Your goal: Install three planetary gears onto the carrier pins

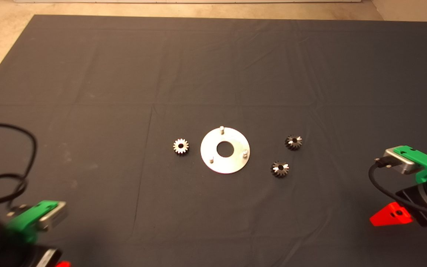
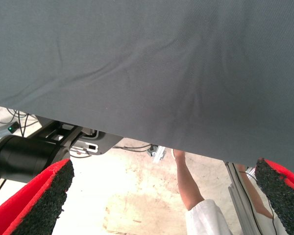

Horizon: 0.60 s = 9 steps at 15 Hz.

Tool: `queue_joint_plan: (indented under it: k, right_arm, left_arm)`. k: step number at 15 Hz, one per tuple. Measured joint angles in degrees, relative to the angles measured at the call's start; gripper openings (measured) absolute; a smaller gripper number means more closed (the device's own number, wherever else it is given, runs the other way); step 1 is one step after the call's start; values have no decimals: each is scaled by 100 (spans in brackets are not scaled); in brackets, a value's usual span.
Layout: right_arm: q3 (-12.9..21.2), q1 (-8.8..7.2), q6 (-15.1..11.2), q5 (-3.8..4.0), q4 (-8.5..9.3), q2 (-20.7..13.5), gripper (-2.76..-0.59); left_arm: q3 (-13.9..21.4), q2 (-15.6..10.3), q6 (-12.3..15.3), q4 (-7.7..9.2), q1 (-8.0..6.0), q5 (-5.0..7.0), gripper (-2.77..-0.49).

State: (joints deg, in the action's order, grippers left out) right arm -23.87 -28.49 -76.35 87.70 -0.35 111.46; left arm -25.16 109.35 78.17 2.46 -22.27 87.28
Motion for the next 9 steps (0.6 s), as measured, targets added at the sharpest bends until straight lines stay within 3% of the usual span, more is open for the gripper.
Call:
queue_joint_plan:
  k: [2,4,7,9]
  right_arm:
    - [2,2,0,4,0,0,-61]
    - [2,2,0,1,2,-2,-61]
    - [4,2,0,-2,5,0,-61]
    - [4,5,0,4,24,1,-61]
  left_arm:
    - [-660,489,-14,-390,0,-22,-49]
    - [-1055,747,-88,-573,1,-24,-49]
    - [-1555,1283,-105,-715,45,-283,-49]
    - [-1885,1759,-105,-920,201,-432,-49]
